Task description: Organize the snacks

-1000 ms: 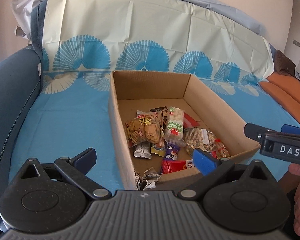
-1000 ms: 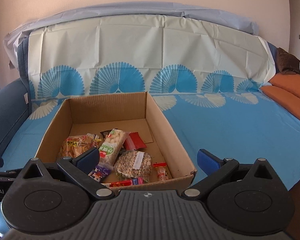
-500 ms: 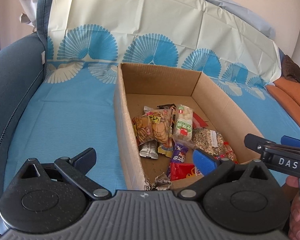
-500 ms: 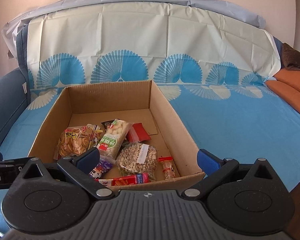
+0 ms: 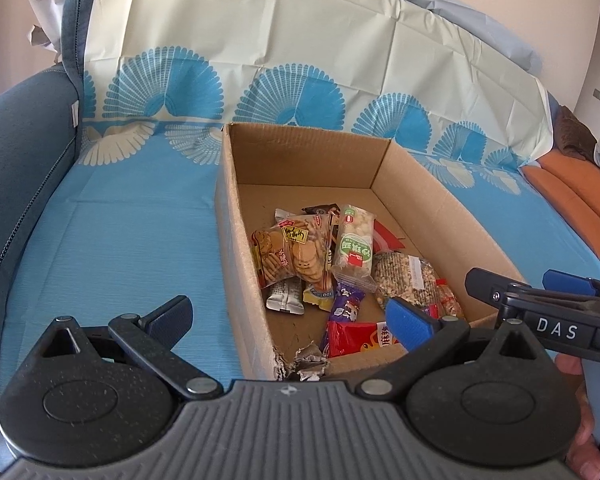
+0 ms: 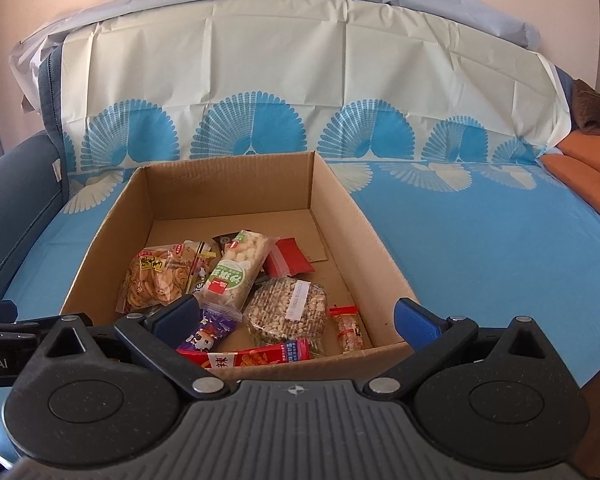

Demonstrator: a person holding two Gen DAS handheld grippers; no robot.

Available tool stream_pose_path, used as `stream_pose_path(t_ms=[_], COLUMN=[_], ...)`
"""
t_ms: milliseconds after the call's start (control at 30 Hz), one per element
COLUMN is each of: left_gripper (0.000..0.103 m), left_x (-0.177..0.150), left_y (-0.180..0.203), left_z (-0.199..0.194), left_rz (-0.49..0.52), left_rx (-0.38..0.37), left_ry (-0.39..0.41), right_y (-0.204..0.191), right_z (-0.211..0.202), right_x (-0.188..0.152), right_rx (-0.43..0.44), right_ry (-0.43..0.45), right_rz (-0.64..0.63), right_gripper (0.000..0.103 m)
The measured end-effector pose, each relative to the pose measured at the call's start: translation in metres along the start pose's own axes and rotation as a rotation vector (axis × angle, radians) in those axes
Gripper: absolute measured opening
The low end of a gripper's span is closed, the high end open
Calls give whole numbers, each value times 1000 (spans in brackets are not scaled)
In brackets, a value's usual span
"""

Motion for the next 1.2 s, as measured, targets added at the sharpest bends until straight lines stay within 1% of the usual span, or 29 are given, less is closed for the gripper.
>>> stream_pose_path(t_ms=[1200], left_gripper=[103], left_x=[-2], left_y=[8], left_z=[0], left_rz=[12], left_rx=[-31], left_ry=[9], right_y=[0], right_z=[-1], right_x=[2], right_rx=[24], right_ry=[4], right_rz=[-7], right_gripper=[102])
Point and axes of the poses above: each gripper's, at about its wrist camera, not at the fingertips, and z roughly the way its jaws point, y to its right, x to its top, the point moved 8 cm from there along z, roughly the way its jaws point, and after that the axes turned 10 degrees about y, right-handed, at the moved point
